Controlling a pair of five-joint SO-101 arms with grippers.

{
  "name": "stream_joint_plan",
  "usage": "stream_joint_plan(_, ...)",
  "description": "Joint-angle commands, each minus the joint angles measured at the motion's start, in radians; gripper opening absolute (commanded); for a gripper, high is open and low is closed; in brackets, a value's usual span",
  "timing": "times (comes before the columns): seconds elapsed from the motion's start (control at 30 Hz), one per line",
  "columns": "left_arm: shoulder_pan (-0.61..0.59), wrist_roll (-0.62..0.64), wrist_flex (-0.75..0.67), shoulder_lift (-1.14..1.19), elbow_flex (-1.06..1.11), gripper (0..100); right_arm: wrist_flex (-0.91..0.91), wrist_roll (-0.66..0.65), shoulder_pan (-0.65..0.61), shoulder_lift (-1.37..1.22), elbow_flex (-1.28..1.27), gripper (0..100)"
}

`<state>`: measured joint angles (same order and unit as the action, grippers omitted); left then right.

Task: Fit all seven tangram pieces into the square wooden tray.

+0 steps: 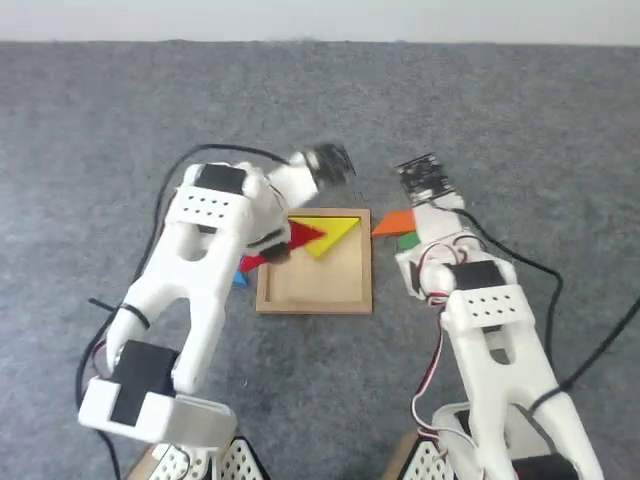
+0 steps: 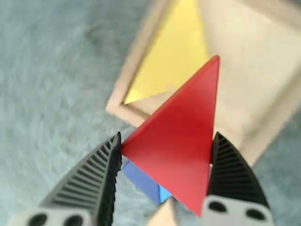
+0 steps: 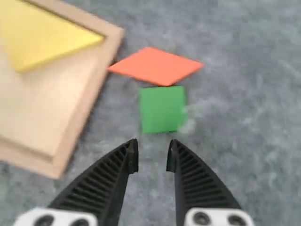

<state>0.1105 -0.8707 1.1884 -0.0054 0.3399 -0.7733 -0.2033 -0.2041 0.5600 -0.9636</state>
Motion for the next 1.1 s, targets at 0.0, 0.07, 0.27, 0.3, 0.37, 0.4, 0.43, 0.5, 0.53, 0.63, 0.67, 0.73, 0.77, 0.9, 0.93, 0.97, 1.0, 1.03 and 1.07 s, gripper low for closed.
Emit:
stream_joint_plan(0.0,0.032,-0.288,0.041,-0.063,0.013,12,-0.002,0.063,0.074,0.048,0.020,10.8)
stream_joint_plan(0.07,0.046,-0.339,0.037,-0.061,0.031,12,-0.005,0.091,0.128,0.048,0.034,10.8)
stream_joint_plan(0.27,0.100,-0.505,0.002,0.057,0.010,12,-0.001,0.117,0.188,0.044,0.044,11.0)
stream_joint_plan(0.3,0.100,-0.517,-0.002,0.098,-0.019,12,-0.001,0.117,0.188,0.041,0.044,11.0)
stream_joint_plan(0.37,0.098,-0.517,0.005,0.192,-0.107,12,-0.001,0.117,0.186,0.039,0.044,11.0)
stream_joint_plan(0.4,0.097,-0.516,0.015,0.242,-0.156,12,-0.001,0.117,0.186,0.039,0.044,11.0)
stream_joint_plan(0.43,0.097,-0.517,0.040,0.290,-0.209,12,-0.001,0.117,0.186,0.039,0.044,11.0)
stream_joint_plan(0.5,0.097,-0.516,0.115,0.371,-0.321,12,-0.001,0.117,0.185,0.042,0.044,11.0)
stream_joint_plan(0.53,0.098,-0.516,0.166,0.404,-0.381,12,-0.001,0.115,0.185,0.045,0.044,11.0)
stream_joint_plan(0.63,0.098,-0.520,0.278,0.465,-0.532,12,-0.001,0.114,0.185,0.048,0.044,11.0)
stream_joint_plan(0.67,0.098,-0.520,0.288,0.485,-0.568,12,-0.001,0.114,0.185,0.048,0.044,11.0)
stream_joint_plan(0.73,0.103,-0.522,0.287,0.522,-0.602,14,-0.001,0.112,0.185,0.048,0.044,11.0)
stream_joint_plan(0.77,0.106,-0.522,0.287,0.539,-0.613,16,-0.001,0.112,0.185,0.048,0.044,11.0)
stream_joint_plan(0.9,0.101,-0.523,0.290,0.591,-0.679,19,-0.001,0.112,0.185,0.048,0.044,11.0)
stream_joint_plan(0.93,0.100,-0.523,0.293,0.603,-0.697,20,-0.001,0.112,0.185,0.048,0.044,11.0)
stream_joint_plan(0.97,0.100,-0.523,0.293,0.611,-0.710,21,-0.001,0.112,0.185,0.048,0.044,11.0)
stream_joint_plan(1.0,0.100,-0.522,0.293,0.612,-0.717,23,-0.001,0.110,0.185,0.048,0.044,11.0)
stream_joint_plan(1.03,0.100,-0.520,0.295,0.612,-0.722,24,-0.001,0.110,0.185,0.048,0.044,11.0)
stream_joint_plan(1.07,0.100,-0.520,0.295,0.614,-0.723,26,-0.001,0.110,0.185,0.048,0.044,11.0)
